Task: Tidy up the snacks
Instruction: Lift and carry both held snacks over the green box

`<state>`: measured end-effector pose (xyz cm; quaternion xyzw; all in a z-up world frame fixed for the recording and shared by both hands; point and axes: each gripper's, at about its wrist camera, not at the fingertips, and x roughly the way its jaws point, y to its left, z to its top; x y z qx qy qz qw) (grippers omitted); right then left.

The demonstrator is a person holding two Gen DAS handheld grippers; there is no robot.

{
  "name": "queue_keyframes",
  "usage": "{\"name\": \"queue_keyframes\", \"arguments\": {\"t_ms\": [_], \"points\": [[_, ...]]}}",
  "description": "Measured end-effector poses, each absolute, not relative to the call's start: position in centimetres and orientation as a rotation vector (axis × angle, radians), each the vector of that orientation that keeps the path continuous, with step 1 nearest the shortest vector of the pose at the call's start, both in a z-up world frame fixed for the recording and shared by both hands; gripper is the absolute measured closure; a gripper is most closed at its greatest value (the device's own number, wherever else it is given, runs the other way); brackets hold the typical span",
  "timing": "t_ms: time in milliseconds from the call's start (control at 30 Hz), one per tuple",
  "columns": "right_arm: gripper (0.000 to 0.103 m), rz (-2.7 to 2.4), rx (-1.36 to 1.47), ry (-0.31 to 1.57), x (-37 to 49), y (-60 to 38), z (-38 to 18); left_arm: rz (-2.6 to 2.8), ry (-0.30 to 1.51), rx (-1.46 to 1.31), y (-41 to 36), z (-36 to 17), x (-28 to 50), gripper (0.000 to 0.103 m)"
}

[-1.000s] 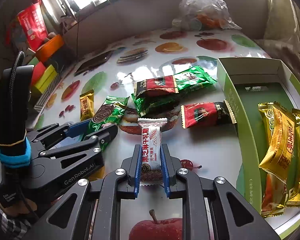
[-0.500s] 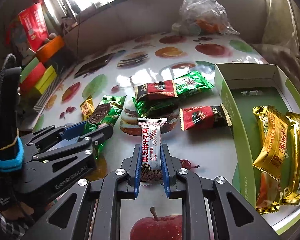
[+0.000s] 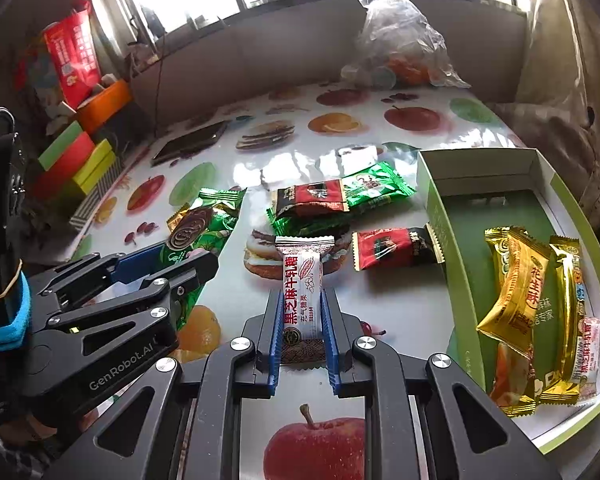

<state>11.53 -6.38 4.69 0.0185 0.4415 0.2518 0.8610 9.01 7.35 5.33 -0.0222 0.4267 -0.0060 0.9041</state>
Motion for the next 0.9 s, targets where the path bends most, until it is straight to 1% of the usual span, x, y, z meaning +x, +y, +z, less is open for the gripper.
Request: {"name": "queue_keyframes", "arguments": {"t_ms": [500, 900], "points": [[0.085, 0.473, 0.062, 0.886, 10.8, -9.0, 6.6, -0.074, 0.847, -0.039, 5.1, 7.7, 9.1, 0.064], [0.085, 0.346, 0.097, 0.856, 11.4, -14.4, 8.1, -0.208, 0.848, -0.089, 0.8, 9.0, 11.7, 0.064]]}}
